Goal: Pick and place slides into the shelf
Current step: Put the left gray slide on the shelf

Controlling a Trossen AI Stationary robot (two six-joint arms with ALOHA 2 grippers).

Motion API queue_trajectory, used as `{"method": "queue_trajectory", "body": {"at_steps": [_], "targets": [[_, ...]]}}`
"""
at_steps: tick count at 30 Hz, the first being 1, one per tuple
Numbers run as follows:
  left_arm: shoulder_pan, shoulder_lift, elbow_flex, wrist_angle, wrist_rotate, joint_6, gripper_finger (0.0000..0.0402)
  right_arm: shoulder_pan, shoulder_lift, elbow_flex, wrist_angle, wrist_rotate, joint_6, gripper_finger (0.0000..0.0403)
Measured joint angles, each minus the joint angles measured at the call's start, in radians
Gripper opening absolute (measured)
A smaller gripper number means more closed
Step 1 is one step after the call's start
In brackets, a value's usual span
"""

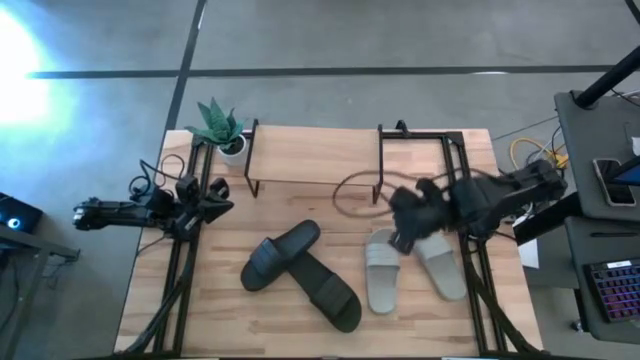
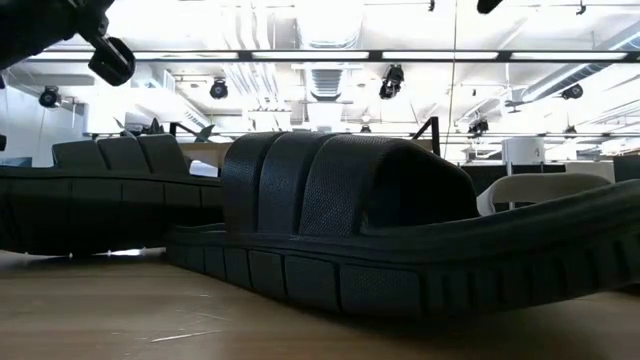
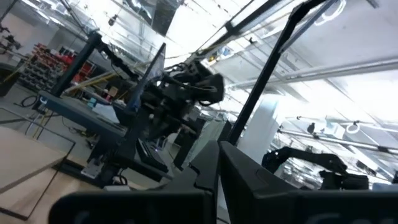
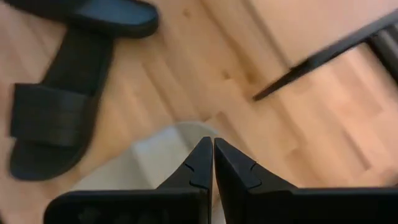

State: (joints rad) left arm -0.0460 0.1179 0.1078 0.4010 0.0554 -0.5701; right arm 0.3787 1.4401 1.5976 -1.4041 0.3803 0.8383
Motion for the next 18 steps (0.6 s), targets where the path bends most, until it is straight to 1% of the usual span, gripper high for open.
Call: {"method": "queue_trajectory", "body": {"at_steps": [3, 6, 10, 14, 18], "targets": [[0.0, 0.01, 0.0, 0.002, 0.044, 0.0, 0.0, 0.088, 0.067, 0.045, -0.044, 0.008, 0.065, 0.0022], [-0.001, 0.023, 0.0, 0.0, 0.055, 0.0, 0.0, 0.174, 0.142, 0.091, -0.162, 0.005, 0.157, 0.0046], [-0.001, 0.044, 0.0, -0.001, 0.055, 0.0, 0.0, 0.27, 0.204, 0.096, -0.156, 0.016, 0.236, 0.0091], [0.0, 0.072, 0.0, -0.017, 0.056, 0.0, 0.0, 0.316, 0.278, 0.077, -0.167, 0.021, 0.295, 0.0138], [0.0, 0.1, -0.001, -0.091, 0.056, 0.0, 0.0, 0.335, 0.356, 0.054, -0.169, 0.046, 0.253, 0.0179]]}}
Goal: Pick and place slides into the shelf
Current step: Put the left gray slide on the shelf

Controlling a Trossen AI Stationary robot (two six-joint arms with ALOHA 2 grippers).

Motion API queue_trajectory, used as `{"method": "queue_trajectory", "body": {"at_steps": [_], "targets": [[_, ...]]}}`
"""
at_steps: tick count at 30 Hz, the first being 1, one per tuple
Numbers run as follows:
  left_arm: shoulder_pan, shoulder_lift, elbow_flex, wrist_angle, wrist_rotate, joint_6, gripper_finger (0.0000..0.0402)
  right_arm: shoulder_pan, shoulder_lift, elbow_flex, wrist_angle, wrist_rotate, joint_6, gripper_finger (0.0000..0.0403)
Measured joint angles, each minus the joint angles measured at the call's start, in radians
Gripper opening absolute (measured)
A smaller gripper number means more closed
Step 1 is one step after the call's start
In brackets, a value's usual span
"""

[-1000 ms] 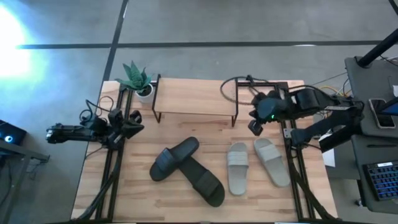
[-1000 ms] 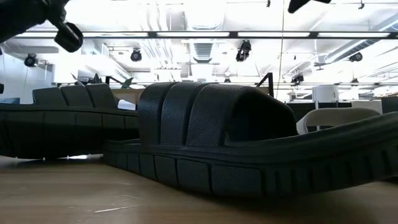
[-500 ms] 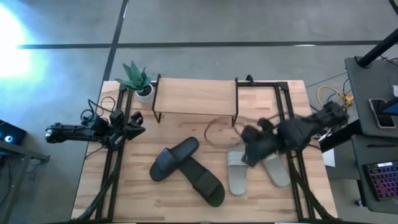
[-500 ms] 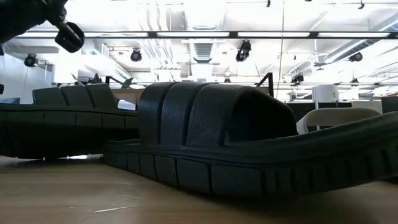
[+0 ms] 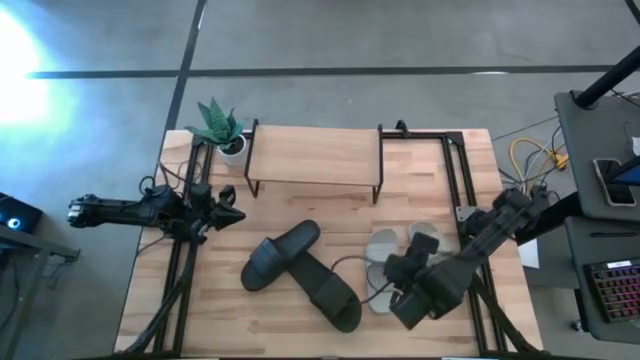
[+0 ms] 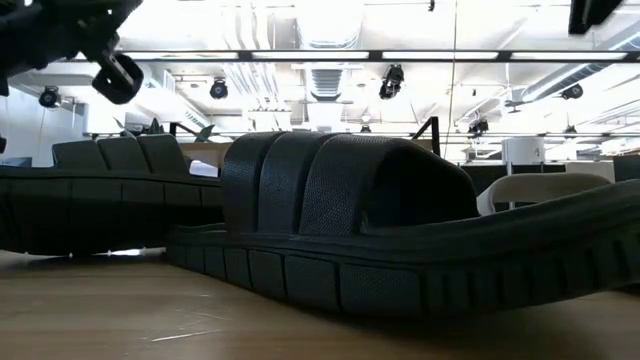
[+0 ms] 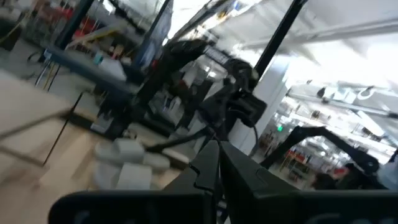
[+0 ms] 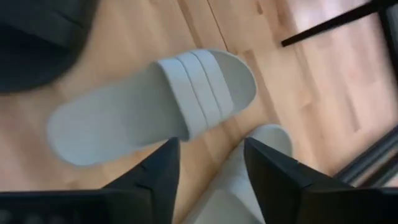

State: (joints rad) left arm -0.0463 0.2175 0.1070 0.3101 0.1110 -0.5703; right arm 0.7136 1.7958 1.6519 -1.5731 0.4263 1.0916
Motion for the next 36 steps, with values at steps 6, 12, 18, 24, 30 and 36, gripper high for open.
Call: {"method": "queue_trajectory", "body": {"at_steps": [6, 12, 18, 24, 30, 36], "targets": [[0.0, 0.043, 0.0, -0.049, 0.002, 0.003, 0.0, -0.001, 0.107, -0.009, 0.013, 0.073, -0.07, 0.021], [0.0, 0.072, 0.0, -0.072, 0.002, 0.009, 0.0, 0.0, 0.192, -0.022, 0.033, 0.091, -0.11, 0.0217], [0.0, 0.087, 0.0, -0.07, 0.002, 0.009, 0.0, -0.005, 0.243, -0.028, 0.172, 0.096, -0.246, 0.0217], [0.0, 0.087, 0.0, -0.068, 0.002, 0.007, 0.0, -0.048, 0.287, -0.074, 0.199, 0.102, -0.261, 0.0217], [0.0, 0.086, 0.0, -0.068, 0.002, 0.007, 0.0, -0.102, 0.317, -0.143, 0.257, 0.105, -0.265, 0.0217], [0.0, 0.083, 0.0, -0.066, 0.002, 0.006, 0.0, -0.15, 0.315, -0.181, 0.254, 0.151, -0.277, 0.0195]]}}
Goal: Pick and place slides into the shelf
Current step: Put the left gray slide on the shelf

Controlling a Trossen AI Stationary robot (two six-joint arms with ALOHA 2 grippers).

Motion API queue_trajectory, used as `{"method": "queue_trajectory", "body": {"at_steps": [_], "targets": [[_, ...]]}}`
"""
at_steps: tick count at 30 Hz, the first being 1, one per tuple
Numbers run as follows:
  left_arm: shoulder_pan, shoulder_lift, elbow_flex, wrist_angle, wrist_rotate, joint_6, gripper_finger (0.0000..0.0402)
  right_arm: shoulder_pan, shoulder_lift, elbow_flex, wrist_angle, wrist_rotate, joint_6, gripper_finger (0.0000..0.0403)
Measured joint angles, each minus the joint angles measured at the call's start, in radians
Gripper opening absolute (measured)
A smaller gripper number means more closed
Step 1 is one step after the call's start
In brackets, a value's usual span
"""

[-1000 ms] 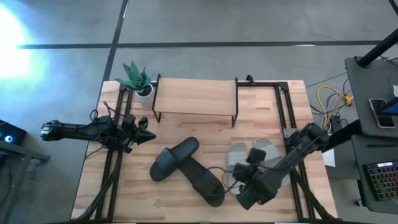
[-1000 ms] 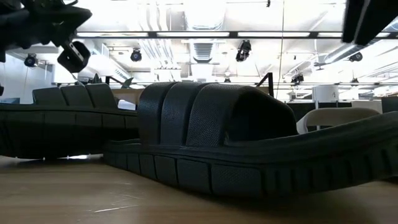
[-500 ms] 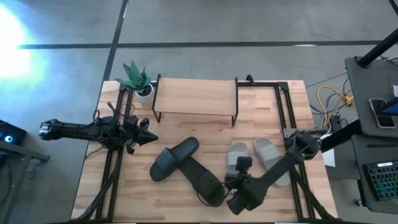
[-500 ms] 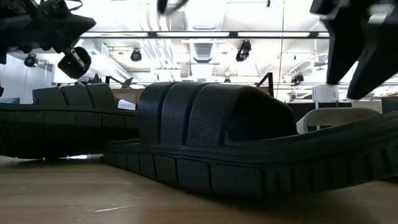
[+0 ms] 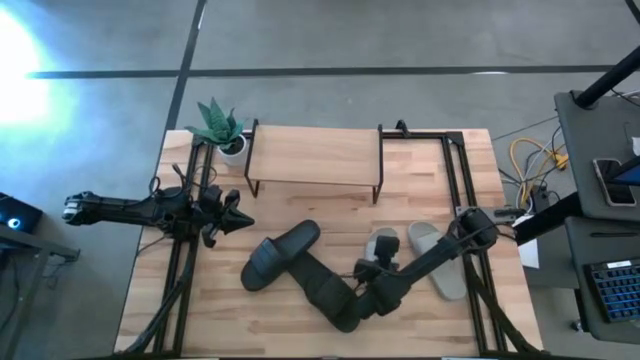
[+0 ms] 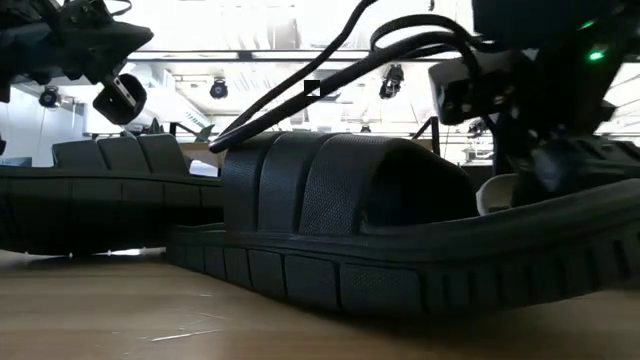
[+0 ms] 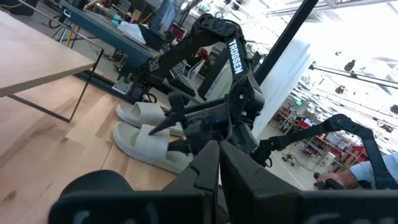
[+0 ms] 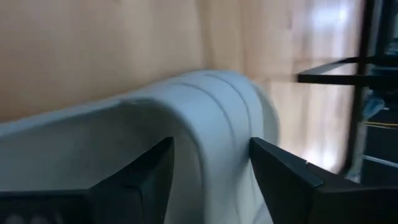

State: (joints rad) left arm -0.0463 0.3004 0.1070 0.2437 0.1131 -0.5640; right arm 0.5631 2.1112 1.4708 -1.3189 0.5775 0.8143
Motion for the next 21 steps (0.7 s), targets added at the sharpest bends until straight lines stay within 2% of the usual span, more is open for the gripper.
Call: {"method": "queue_trajectory", "body": {"at_steps": [4, 10, 16, 21], "targets": [[0.0, -0.002, 0.0, 0.0, 0.0, 0.0, 0.0, -0.03, -0.005, -0.006, -0.026, 0.019, -0.004, 0.0145], [0.0, 0.0, 0.0, 0.0, 0.0, 0.0, 0.0, -0.059, -0.012, -0.007, -0.032, 0.001, -0.008, 0.0027], [0.0, 0.0, 0.0, 0.0, -0.001, 0.0, 0.0, -0.046, -0.113, 0.058, -0.035, -0.004, -0.004, 0.0012], [0.0, 0.006, 0.0, 0.0, -0.007, 0.044, 0.0, -0.034, -0.275, 0.186, -0.035, 0.163, -0.013, 0.001]]}}
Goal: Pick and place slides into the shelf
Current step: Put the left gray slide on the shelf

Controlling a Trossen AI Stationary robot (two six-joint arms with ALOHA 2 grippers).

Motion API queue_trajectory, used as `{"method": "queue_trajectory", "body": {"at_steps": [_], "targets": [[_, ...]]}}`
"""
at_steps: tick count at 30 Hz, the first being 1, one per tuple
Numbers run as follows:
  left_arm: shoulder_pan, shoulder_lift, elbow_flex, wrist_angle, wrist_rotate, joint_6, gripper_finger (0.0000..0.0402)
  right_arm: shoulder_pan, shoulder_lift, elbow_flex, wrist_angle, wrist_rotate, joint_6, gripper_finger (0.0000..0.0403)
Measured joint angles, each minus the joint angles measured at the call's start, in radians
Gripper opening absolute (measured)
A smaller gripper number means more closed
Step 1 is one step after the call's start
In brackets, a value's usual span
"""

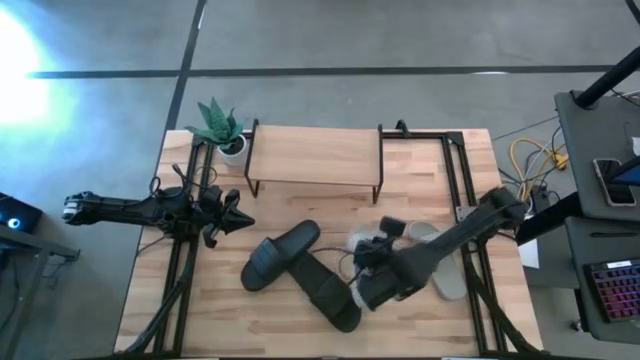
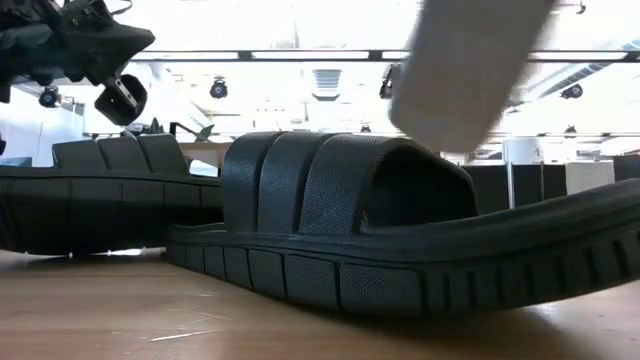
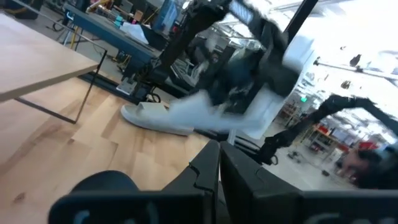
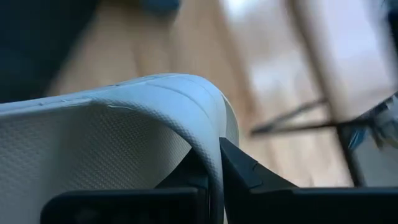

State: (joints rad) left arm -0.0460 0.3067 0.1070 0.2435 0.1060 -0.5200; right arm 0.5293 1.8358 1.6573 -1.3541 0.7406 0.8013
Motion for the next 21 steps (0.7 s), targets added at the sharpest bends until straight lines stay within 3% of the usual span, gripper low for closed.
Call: {"method": "queue_trajectory", "body": {"at_steps": [4, 6, 15, 21], "targets": [[0.0, -0.001, 0.0, 0.0, -0.008, 0.007, 0.0, -0.064, -0.064, 0.117, 0.034, 0.195, -0.165, 0.0014], [0.0, -0.001, 0.0, 0.001, -0.008, 0.007, 0.0, -0.128, -0.066, 0.166, 0.089, 0.234, -0.322, 0.0014], [0.0, 0.0, 0.0, 0.001, -0.01, 0.007, 0.0, -0.509, 0.036, 0.259, 0.56, 0.166, -1.001, 0.0013], [0.0, -0.002, 0.0, 0.003, -0.009, 0.005, 0.0, -0.654, 0.191, 0.38, 0.618, 0.071, -1.191, 0.0013]]}}
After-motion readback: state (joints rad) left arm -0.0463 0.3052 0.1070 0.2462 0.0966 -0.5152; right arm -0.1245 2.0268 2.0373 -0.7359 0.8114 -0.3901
